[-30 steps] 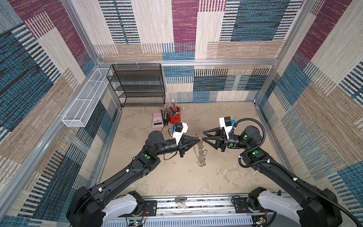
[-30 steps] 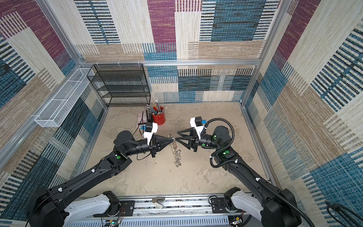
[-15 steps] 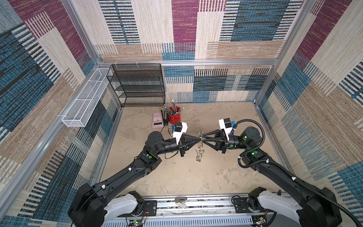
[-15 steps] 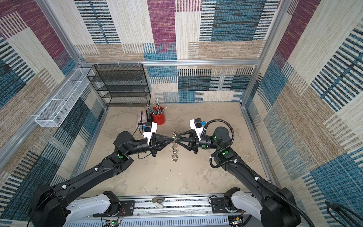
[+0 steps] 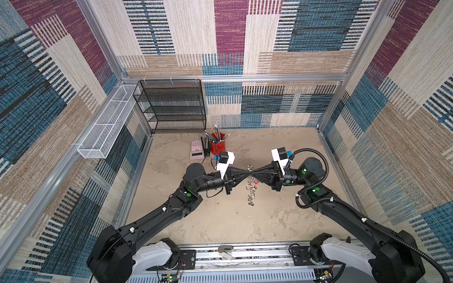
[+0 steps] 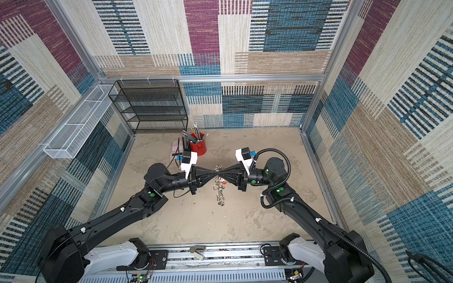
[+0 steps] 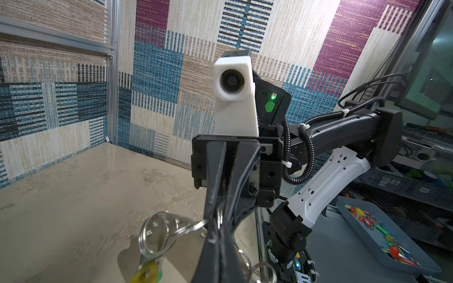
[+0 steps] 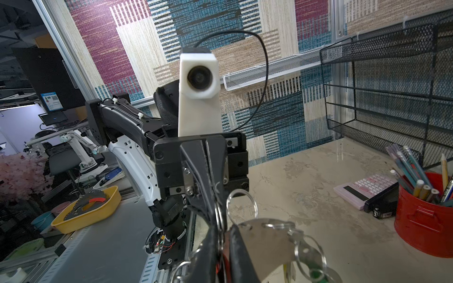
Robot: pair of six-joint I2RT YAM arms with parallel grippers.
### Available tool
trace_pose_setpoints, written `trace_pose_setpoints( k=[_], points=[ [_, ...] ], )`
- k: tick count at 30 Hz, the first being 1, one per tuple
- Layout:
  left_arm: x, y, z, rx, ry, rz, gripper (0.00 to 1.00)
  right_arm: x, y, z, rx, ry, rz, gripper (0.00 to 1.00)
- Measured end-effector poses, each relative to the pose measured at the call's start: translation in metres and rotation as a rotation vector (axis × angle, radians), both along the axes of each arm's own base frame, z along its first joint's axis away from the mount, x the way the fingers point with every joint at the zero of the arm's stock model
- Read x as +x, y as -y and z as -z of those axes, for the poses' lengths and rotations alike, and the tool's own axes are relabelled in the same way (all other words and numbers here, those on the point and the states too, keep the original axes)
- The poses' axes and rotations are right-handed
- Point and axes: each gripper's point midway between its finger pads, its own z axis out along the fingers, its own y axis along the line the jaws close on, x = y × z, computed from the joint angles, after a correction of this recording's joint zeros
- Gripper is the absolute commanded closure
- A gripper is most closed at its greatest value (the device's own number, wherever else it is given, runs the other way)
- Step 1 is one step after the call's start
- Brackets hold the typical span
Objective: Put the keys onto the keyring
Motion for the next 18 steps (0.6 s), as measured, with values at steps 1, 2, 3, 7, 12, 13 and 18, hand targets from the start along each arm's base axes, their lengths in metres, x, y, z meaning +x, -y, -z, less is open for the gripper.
trace_pose_setpoints(
  k=[1,2,3,7,12,13,18],
  points=[
    [0.0,0.0,0.0004,0.001,-0.001,0.0,1.0,-0.0002,0.0001,0.0003,0.0,0.0,0.0,0.99],
    [0.0002,0.0,0.0006,0.002,-0.002,-0.001,1.0,-0.0005,0.0003,0.0005,0.0,0.0,0.0,1.0],
    [0.0005,-0.0001,0.0012,0.004,-0.004,-0.001,1.0,-0.0007,0.0004,0.0011,0.0,0.0,0.0,1.0],
    [0.0007,0.0,0.0027,0.009,-0.006,-0.002,1.0,-0.0007,0.0008,0.0024,-0.001,-0.003,0.004,1.0],
    [0.0018,-0.0016,0.0042,0.024,-0.019,-0.007,0.98,-0.0004,0.0016,0.0034,-0.005,-0.005,0.018,1.0],
    [0.0026,-0.0021,0.0044,0.027,-0.023,-0.01,0.97,-0.0003,0.0018,0.0036,-0.006,-0.005,0.021,1.0],
    [0.0052,-0.0053,0.0079,0.058,-0.056,-0.014,0.89,-0.0007,0.0016,0.0068,-0.018,-0.013,0.027,1.0]
  ],
)
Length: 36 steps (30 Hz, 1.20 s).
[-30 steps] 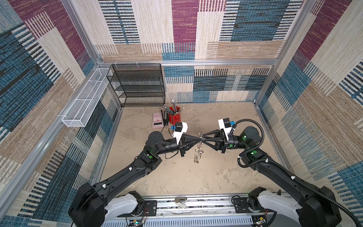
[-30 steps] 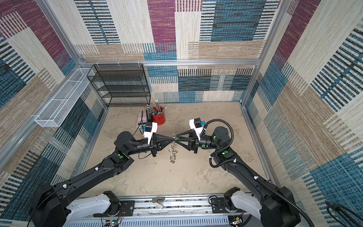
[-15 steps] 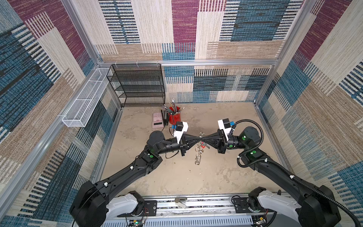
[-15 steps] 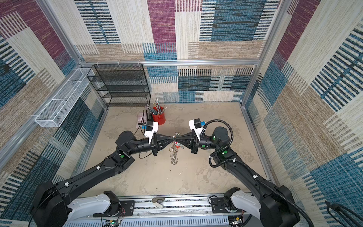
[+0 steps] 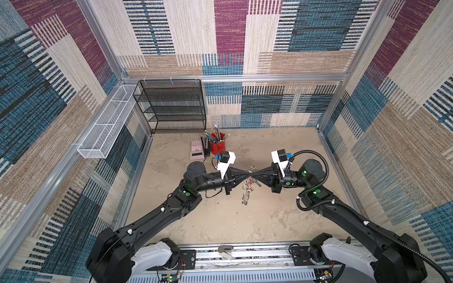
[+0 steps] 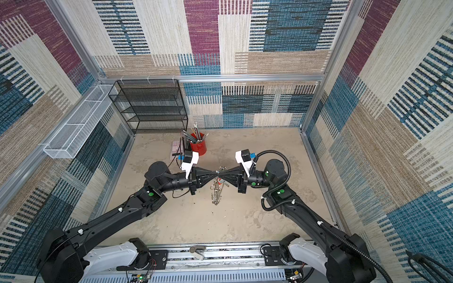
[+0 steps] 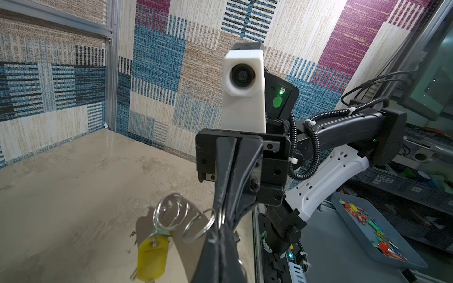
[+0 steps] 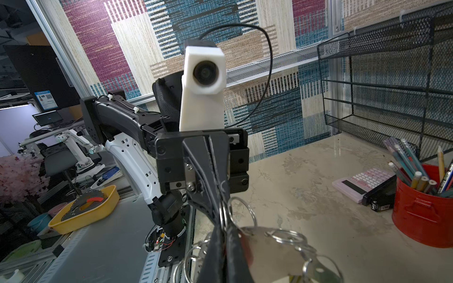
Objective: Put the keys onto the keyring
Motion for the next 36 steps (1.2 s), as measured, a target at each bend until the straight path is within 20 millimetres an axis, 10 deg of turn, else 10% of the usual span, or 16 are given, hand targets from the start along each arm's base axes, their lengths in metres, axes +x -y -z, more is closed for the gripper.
trace_pose_setpoints(
  k=[17,23,36],
  points=[
    [0.01,-0.038,-0.026,0.167,0.012,-0.082,0.52,0.016,-0.002,0.003,-0.048,0.014,0.078,1.0],
    [0.007,-0.036,-0.041,0.319,0.086,0.006,0.55,0.019,-0.005,0.011,-0.091,0.012,0.085,1.0],
    [0.018,-0.009,-0.008,0.603,0.104,0.19,0.61,0.02,-0.009,0.021,-0.127,-0.003,0.069,1.0]
  ],
)
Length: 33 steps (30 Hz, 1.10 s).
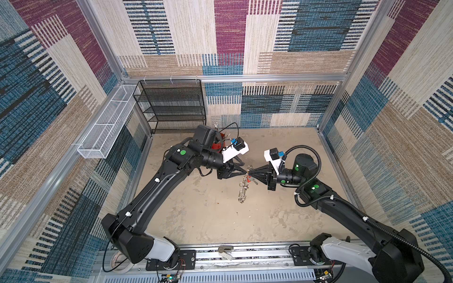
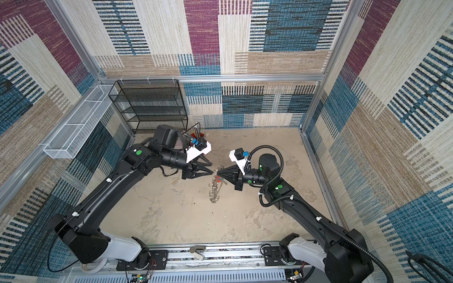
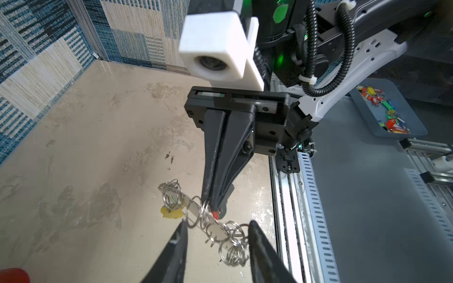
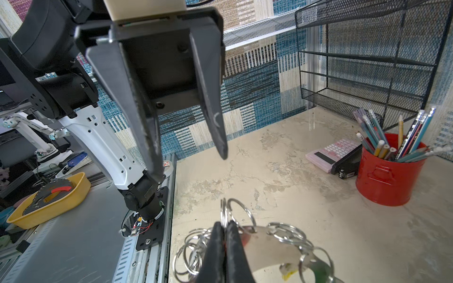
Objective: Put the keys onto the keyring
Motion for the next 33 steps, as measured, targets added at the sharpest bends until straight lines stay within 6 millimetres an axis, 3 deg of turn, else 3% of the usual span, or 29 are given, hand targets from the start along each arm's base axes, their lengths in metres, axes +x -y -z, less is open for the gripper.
trace_pose_setpoints(
  k=[6,24,33],
  points=[
    [0.008,0.007,0.01,0.075,-0.005,0.023,0.69,-0.001,0.0,0.0,-0.001,0.01,-0.005,1.0],
    [-0.003,0.009,0.026,0.144,-0.03,0.093,0.96,-0.002,0.0,0.002,-0.005,0.009,-0.009,1.0],
    [-0.003,0.011,0.031,0.163,-0.051,0.098,1.0,-0.002,0.0,0.006,-0.015,-0.001,-0.008,1.0]
  ],
)
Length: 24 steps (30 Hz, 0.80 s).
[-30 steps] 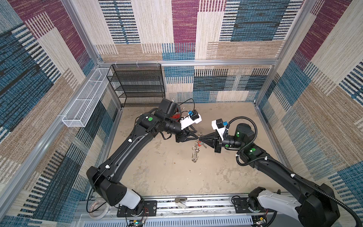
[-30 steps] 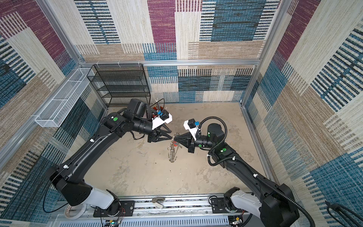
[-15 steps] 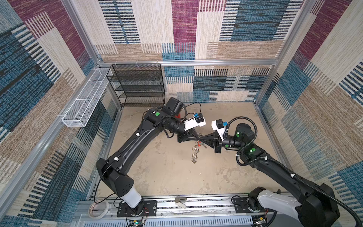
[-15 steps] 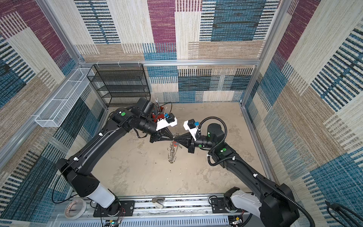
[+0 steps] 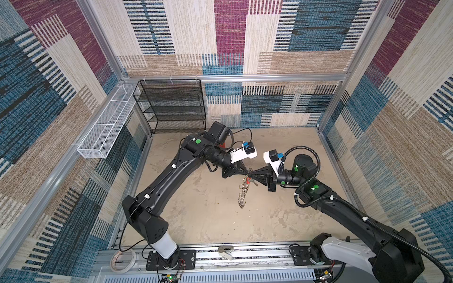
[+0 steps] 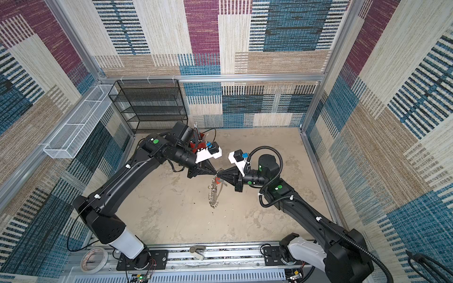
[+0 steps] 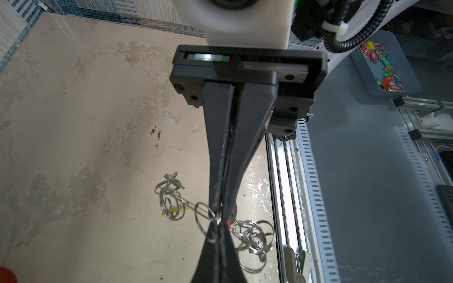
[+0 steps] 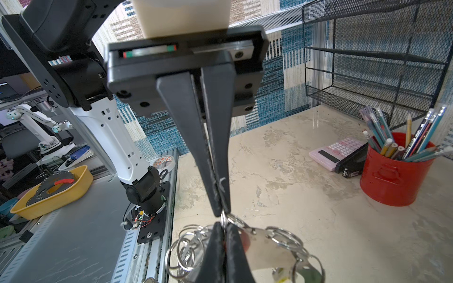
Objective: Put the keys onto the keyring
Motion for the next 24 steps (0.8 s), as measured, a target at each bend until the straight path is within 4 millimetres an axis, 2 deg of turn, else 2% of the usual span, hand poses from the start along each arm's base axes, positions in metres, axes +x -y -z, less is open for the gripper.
trace_pose_setpoints(
  k=[18,24],
  points=[
    [-0.001,0.001,0.01,0.037,-0.031,0.004,0.87,0.002,0.001,0.004,-0.011,-0.015,0.018,1.0],
    [-0.002,0.001,0.014,0.051,-0.044,0.005,0.97,0.002,0.002,0.004,-0.011,-0.013,0.025,1.0]
  ],
)
